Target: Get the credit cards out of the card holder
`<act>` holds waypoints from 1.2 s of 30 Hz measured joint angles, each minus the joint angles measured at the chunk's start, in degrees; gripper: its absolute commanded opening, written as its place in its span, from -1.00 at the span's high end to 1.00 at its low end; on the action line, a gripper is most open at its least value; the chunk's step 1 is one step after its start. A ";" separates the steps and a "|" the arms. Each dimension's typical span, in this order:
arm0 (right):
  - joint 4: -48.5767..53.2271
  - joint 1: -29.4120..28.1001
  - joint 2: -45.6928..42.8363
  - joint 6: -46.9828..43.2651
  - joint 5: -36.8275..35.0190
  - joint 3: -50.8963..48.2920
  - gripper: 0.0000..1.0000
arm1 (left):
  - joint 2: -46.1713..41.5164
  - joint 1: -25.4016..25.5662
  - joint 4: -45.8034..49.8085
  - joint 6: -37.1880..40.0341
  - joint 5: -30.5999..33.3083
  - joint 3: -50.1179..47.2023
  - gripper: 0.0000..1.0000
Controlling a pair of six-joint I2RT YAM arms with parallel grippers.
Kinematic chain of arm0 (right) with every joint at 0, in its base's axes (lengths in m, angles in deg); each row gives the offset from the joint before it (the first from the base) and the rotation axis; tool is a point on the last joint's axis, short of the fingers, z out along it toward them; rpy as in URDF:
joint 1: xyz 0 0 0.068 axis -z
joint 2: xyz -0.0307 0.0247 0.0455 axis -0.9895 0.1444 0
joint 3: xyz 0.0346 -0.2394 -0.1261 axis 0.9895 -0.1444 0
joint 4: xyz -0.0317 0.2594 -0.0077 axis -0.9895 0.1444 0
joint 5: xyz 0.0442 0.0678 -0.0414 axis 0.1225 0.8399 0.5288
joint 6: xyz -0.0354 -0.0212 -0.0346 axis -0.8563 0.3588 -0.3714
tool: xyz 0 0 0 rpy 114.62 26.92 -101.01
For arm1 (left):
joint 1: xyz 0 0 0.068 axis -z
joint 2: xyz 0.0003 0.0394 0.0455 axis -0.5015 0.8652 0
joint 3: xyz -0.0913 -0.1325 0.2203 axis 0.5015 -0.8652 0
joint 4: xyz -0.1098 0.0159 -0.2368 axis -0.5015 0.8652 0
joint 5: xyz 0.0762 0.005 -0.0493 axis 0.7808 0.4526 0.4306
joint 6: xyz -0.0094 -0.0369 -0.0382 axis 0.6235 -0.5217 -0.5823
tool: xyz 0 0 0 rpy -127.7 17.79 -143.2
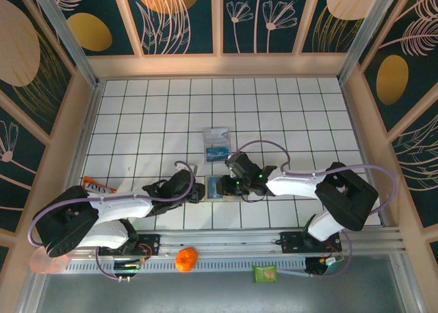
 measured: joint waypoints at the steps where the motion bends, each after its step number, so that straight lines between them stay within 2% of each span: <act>1: 0.00 0.00 0.00 0.00 0.09 0.00 0.36 | 0.00 0.00 0.02 0.00 0.00 -0.07 0.28; 36: -3.41 -0.09 1.14 -0.02 2.12 0.00 0.35 | 0.02 0.00 0.00 0.00 0.00 -0.72 0.29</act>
